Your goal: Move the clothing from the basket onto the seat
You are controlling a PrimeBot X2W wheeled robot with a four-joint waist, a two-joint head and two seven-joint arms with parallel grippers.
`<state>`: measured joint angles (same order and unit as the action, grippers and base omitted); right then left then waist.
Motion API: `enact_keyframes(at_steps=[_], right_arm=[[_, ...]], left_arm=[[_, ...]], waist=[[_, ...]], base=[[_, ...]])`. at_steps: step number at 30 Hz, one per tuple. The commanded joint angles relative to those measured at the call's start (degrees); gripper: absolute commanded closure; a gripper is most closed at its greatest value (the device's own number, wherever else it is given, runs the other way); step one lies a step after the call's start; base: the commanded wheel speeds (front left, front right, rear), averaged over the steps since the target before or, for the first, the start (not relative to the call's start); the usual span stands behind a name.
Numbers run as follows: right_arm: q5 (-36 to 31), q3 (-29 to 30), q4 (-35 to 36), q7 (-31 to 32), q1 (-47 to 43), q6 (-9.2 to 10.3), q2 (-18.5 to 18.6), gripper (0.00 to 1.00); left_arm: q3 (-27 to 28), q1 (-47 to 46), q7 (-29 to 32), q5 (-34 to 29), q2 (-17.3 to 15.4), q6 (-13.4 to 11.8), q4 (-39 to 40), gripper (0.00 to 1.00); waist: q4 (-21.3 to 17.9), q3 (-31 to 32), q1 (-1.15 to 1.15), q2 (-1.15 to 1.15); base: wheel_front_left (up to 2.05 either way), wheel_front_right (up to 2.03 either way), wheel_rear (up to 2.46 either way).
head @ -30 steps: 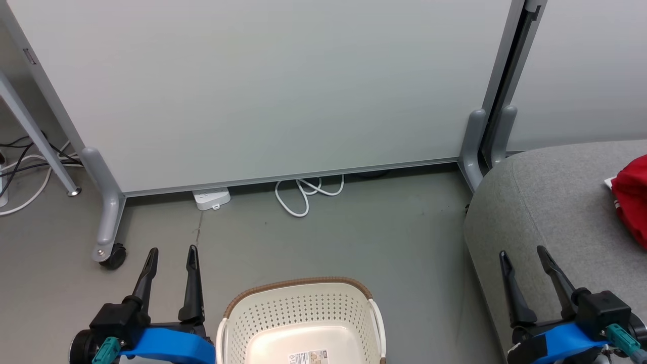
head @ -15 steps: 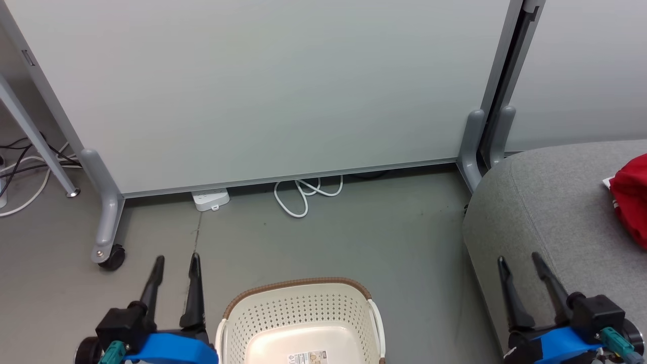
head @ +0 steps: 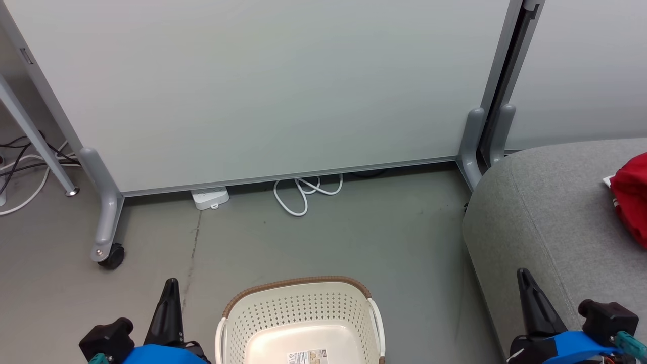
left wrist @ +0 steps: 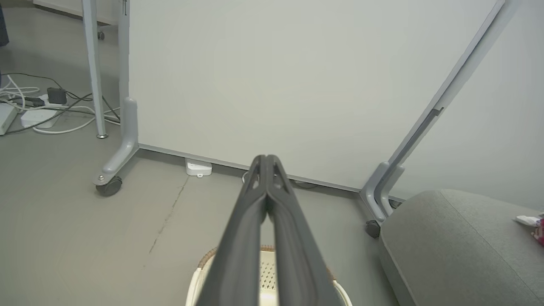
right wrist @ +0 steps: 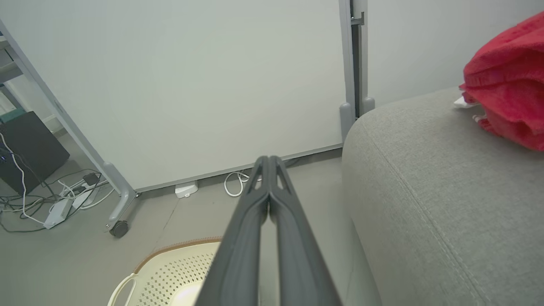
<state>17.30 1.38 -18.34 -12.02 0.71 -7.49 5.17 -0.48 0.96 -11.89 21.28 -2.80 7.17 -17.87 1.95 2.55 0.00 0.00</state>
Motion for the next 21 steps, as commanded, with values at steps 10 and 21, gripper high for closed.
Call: enact_keyframes(at_steps=[10,21], right_arm=[[12.5,0.9,1.8,2.9,1.8,0.0,-0.3,1.0],[22.5,1.6,2.3,5.4,2.5,0.0,-0.6,1.0]], left_arm=[[1.4,-2.7,2.9,11.8,-0.1,0.1,1.6,1.0],[2.3,-3.6,5.3,21.2,-0.1,0.1,2.0,1.0]], waist=[[-0.2,-0.3,0.0,0.0],[-0.4,-0.5,0.0,0.0]], base=[[0.0,0.0,0.0],[0.0,0.0,0.0]])
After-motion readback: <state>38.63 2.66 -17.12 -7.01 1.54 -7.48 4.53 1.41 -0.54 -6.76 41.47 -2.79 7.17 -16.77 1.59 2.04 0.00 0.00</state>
